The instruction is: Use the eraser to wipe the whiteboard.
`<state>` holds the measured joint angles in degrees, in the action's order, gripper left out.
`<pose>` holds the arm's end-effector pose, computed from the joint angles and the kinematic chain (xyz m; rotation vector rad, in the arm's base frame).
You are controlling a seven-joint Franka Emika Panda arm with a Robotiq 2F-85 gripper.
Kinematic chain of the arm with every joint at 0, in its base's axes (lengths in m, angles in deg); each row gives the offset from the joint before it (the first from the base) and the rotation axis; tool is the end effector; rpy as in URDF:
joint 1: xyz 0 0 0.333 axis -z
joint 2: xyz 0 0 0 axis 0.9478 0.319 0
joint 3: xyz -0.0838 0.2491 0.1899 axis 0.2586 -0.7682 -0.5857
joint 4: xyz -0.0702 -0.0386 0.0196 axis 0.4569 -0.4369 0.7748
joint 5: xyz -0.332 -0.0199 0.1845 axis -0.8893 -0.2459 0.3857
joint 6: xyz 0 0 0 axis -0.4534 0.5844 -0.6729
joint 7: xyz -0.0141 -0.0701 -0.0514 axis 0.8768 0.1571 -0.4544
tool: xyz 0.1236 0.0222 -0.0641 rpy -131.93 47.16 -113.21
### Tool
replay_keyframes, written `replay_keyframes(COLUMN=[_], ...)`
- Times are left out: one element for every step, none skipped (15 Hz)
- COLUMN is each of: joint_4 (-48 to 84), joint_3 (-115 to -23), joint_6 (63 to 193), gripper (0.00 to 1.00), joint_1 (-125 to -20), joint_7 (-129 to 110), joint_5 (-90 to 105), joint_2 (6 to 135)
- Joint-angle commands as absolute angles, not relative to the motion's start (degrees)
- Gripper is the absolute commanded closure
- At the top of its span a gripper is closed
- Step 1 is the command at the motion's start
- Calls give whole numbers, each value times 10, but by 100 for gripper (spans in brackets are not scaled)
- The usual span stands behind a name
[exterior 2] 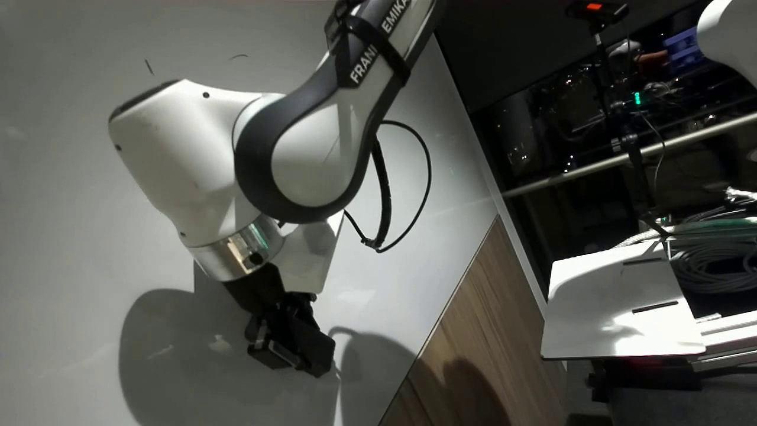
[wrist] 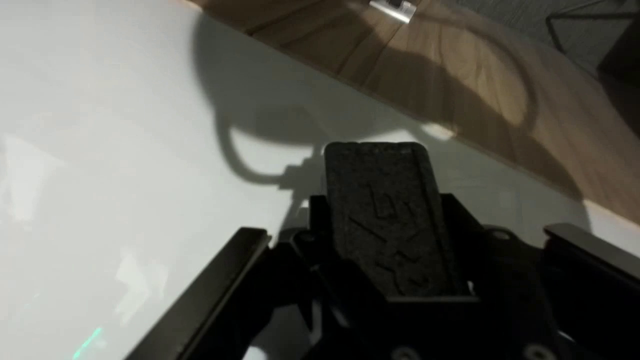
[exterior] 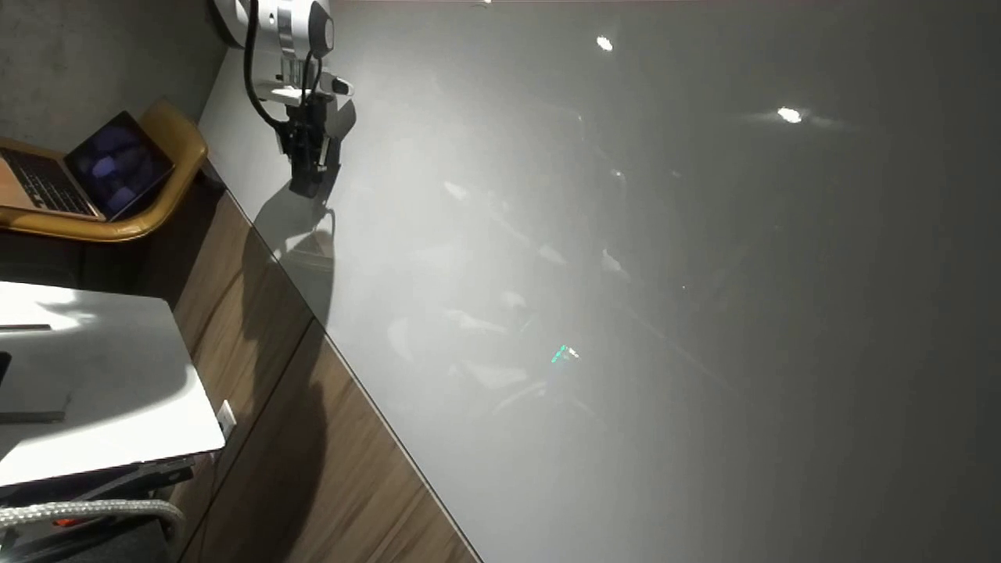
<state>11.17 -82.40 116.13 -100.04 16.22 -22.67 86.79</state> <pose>0.5963 0.3947 0.3351 2.7669 0.5517 0.4312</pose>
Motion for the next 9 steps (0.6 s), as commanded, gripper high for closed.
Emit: replay_keyframes(joint_4=[193,225,262,294,319,347,378,412,446], joint_3=[-820,-817,-816,-815,-815,-814,-816,-819,-821], joint_6=[1148,1146,1145,1141,1133,1124,1116,1114,1114], gripper=[69,69,69,69,69,69,69,69,69], joint_1=[-998,-992,-984,-977,-970,-963,-952,-939,-926], joint_7=[129,128,128,129,131,136,139,135,134], joint_5=[-175,-164,-152,-142,-132,-128,-120,-106,-92], joint_2=[826,802,772,746,725,701,675,649,627])
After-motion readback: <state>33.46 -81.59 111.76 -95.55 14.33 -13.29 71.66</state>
